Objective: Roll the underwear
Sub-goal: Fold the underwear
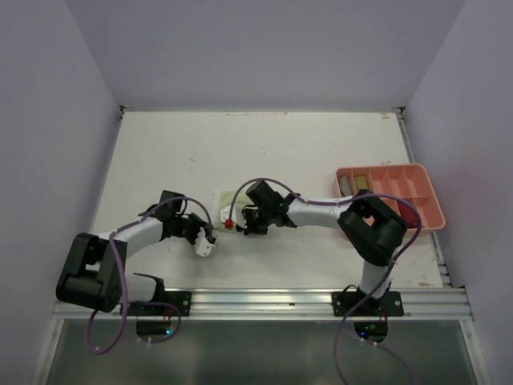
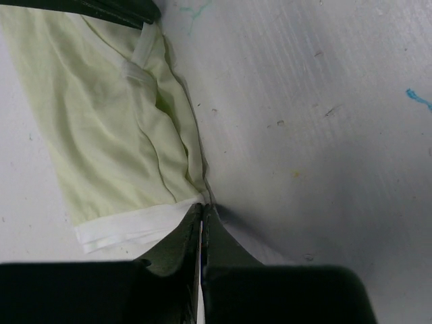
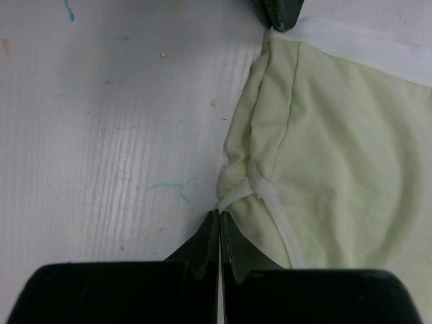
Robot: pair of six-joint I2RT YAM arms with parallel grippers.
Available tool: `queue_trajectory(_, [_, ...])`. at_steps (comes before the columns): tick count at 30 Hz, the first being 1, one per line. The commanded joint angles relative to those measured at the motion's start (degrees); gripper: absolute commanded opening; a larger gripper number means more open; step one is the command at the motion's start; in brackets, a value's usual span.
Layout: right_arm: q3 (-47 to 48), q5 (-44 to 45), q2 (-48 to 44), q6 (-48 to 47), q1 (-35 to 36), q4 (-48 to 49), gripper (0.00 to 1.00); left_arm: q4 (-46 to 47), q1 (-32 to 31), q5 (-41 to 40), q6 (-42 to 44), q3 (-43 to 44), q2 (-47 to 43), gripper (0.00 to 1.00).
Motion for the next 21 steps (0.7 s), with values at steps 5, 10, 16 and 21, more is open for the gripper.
queue_trajectory(5, [0.7,-4.2,-4.2,1.9,0.1,-7.1,0.00,-11.3,0.0,-0.2,-2.7,5.0,0.0,0.00])
queue_trajectory(10, [0.8,-7.6,-6.2,3.4,0.1,-10.5,0.00,-18.9,-0.1,2.4,-4.7,8.1,-0.8,0.00])
queue_trajectory(16, [1.2,-10.8,-6.7,6.3,-0.7,-11.4,0.00,-27.4,-0.1,3.8,-7.6,13.5,2.3,0.00])
queue_trajectory(21, [3.2,-14.9,-5.8,9.9,-4.8,-11.6,0.00,-35.0,-0.1,7.1,-10.4,23.0,8.4,0.00])
